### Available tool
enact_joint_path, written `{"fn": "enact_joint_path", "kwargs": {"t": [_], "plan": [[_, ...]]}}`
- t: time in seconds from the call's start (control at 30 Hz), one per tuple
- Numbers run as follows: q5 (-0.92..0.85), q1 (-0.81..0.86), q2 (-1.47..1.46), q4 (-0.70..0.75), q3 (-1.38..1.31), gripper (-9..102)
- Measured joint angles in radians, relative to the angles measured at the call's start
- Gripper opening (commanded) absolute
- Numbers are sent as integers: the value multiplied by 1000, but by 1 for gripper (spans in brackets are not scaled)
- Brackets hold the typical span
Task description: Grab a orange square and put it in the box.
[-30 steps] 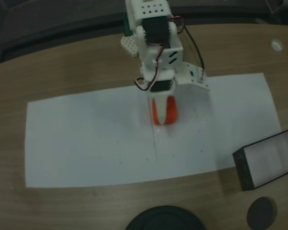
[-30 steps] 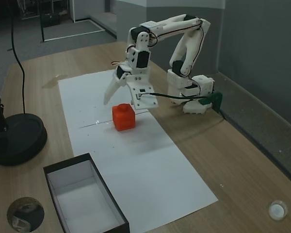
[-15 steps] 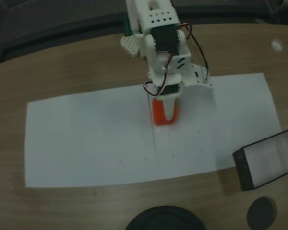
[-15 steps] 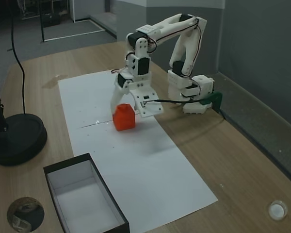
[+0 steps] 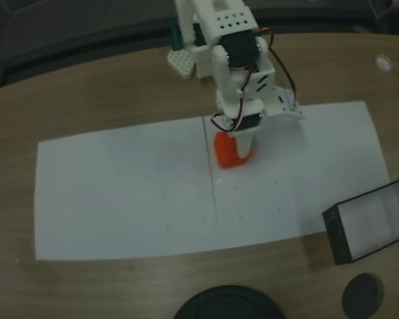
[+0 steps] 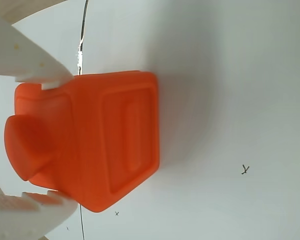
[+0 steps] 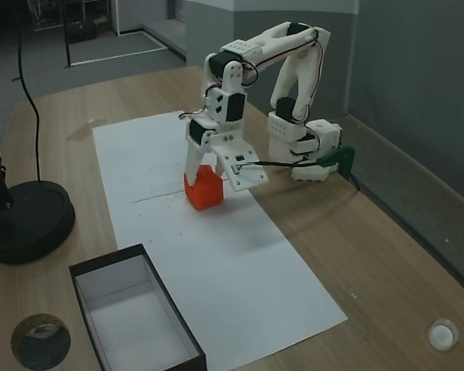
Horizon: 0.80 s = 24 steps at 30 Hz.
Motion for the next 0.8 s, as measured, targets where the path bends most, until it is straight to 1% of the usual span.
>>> {"fn": "enact_joint_path", "kwargs": {"t": [0.07, 0.2, 0.4, 0.6, 0.8], "plan": [[-6, -55, 0, 44, -71, 10], [-11, -144, -8, 150, -331, 10], [-64, -259, -150, 176, -787, 10], [-71, -265, -463, 181, -1207, 10], [-71, -308, -836, 238, -1640, 10]]}}
